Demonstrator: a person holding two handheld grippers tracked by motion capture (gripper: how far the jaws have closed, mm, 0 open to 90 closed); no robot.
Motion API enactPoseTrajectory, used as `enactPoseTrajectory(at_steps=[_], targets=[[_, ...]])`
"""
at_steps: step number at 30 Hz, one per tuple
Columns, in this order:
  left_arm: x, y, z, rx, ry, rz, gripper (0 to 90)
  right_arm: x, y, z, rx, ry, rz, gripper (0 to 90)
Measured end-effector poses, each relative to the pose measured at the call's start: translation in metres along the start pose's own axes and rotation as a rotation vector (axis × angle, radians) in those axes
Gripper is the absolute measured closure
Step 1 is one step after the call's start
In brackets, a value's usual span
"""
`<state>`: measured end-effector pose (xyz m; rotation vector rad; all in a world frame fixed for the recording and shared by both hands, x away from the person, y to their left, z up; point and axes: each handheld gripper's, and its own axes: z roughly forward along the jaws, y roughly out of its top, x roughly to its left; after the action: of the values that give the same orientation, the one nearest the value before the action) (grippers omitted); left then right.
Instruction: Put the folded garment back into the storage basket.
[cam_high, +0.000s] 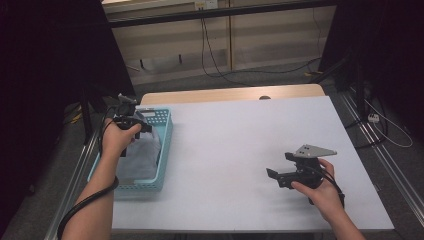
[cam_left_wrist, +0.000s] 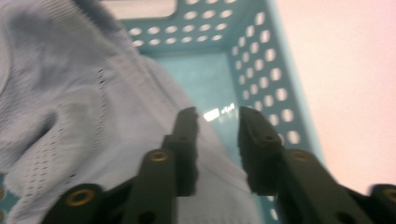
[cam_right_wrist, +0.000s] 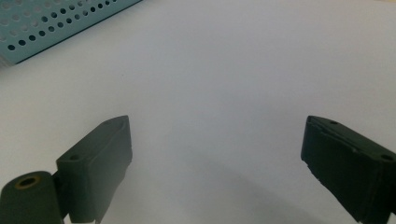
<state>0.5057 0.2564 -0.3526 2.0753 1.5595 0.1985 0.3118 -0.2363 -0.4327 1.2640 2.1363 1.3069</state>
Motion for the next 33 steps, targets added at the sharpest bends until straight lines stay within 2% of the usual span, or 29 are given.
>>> enactPoseTrajectory(at_steps=[6, 9, 13, 17, 29, 32, 33], targets=[[-0.026, 0.003, 0.001, 0.018, -0.054, 0.064, 50.5, -0.004, 0.0, -0.002, -0.003, -0.004, 0.009, 8.7], [-0.04, 0.004, 0.002, 0.009, -0.085, 0.093, 45.3, -0.004, 0.0, -0.001, 0.001, -0.005, 0.009, 8.6], [-0.057, 0.004, 0.002, 0.01, -0.117, 0.142, 41.4, -0.004, -0.001, -0.003, -0.001, -0.006, 0.009, 8.5], [-0.071, 0.003, 0.002, -0.002, -0.148, 0.166, 38.4, -0.005, -0.001, -0.005, -0.002, -0.01, 0.012, 8.5], [-0.103, -0.004, 0.004, -0.006, -0.206, 0.226, 30.9, -0.004, -0.001, -0.004, 0.001, -0.005, 0.014, 8.5], [-0.108, -0.006, 0.006, 0.001, -0.203, 0.242, 29.6, -0.003, -0.001, -0.004, 0.001, -0.005, 0.012, 8.6], [-0.111, -0.006, 0.006, 0.004, -0.196, 0.259, 29.4, -0.003, -0.001, -0.004, 0.001, -0.004, 0.01, 8.6]])
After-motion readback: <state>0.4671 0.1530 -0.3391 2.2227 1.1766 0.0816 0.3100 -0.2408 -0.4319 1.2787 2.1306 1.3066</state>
